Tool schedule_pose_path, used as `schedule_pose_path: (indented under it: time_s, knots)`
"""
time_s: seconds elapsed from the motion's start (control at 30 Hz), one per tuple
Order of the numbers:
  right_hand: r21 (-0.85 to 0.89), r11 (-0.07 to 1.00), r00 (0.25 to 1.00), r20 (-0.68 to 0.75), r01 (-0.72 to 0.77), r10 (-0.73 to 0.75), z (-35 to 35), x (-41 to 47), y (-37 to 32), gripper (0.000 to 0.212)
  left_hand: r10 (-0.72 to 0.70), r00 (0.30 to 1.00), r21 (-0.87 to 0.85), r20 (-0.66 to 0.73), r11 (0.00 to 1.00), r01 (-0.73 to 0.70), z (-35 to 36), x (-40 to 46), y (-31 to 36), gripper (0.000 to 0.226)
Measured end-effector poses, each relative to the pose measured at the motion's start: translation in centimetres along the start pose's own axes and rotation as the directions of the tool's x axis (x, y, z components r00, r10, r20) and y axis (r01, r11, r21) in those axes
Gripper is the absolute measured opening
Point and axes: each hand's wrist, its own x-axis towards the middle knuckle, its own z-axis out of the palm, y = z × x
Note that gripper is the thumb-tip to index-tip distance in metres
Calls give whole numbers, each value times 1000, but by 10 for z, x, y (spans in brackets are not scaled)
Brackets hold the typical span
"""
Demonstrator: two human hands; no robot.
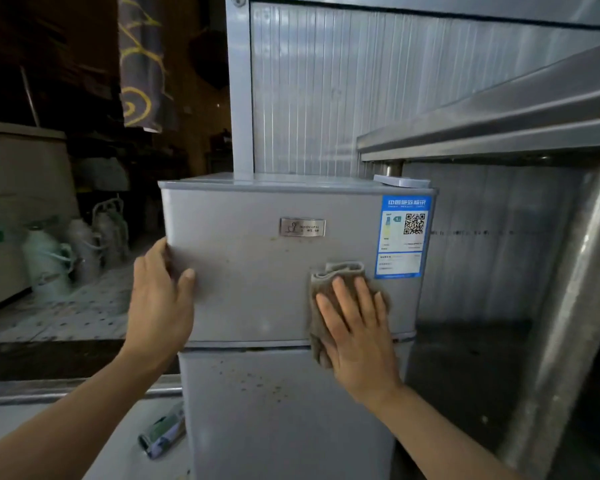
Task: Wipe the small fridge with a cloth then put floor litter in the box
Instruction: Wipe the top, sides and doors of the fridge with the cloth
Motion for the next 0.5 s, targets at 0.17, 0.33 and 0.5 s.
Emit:
schedule_pose_path:
  time_s: [0.17, 0.33, 0.5]
  knots:
    - [52, 998, 995, -89, -46, 51, -17, 49, 0, 62, -23, 1000, 42, -16, 999, 24, 0, -3, 2, 46]
    - [97, 978, 957, -210, -186, 202, -23, 112, -8, 60, -52, 999, 16, 9, 999, 52, 0, -1, -1, 42]
    - [-45, 996, 992, -94, 75, -79, -10, 66, -26, 65, -82, 996, -13, 21, 997, 82, -2, -2, 4, 40]
